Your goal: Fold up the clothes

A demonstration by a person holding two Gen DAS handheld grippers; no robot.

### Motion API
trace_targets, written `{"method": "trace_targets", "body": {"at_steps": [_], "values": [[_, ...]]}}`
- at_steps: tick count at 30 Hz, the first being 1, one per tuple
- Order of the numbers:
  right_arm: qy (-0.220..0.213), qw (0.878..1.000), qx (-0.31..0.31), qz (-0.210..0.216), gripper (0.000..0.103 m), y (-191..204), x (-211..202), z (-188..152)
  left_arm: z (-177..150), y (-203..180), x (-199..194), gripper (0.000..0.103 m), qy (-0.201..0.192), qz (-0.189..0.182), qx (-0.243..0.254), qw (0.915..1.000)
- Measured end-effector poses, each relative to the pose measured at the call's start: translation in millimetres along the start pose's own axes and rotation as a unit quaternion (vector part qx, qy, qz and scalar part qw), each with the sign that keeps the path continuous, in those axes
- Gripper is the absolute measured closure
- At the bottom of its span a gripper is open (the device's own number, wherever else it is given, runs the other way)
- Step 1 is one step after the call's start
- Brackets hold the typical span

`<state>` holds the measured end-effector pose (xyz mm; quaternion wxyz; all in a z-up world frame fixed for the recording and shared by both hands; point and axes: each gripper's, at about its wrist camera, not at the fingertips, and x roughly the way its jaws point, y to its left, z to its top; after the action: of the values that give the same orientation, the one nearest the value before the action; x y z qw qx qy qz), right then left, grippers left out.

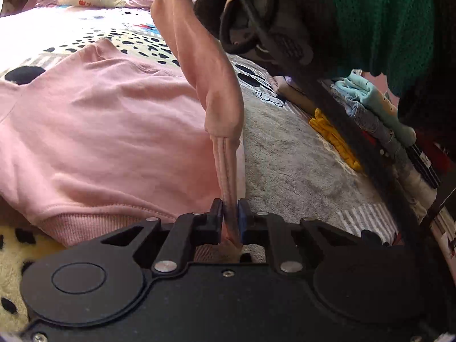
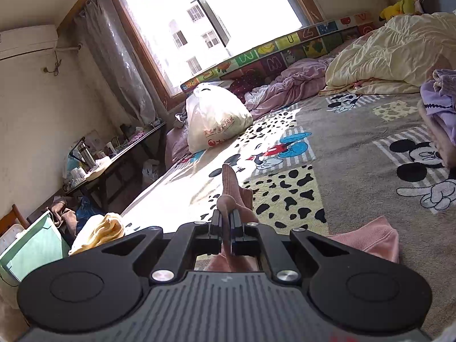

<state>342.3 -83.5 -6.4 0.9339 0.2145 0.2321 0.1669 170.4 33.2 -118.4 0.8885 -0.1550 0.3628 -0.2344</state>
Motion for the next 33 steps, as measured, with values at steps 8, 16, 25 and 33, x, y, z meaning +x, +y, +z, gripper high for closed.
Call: {"method": "trace_targets", "body": {"at_steps": [8, 16, 25, 33], "values": [[0.152, 0.987, -0.040, 0.028, 0.075, 52, 72, -18, -1, 33, -18, 0.083, 0.010, -0.024, -0.094, 0.9953], [0.083, 0.993, -0.059, 0.056, 0.053, 8, -19, 11, 7, 70, -31, 0.075, -0.033, -0.053, -0.189, 0.9800], [0.051, 0.990, -0.126, 0.032, 0.052, -73, -130, -83, 34, 80, -1, 0.067, -0.050, -0.070, -0.243, 0.9661], [0.067, 0.912, -0.403, 0.035, 0.052, -17, -143, -190, 45, 54, 7, 0.074, -0.030, 0.000, -0.141, 0.9896]]}}
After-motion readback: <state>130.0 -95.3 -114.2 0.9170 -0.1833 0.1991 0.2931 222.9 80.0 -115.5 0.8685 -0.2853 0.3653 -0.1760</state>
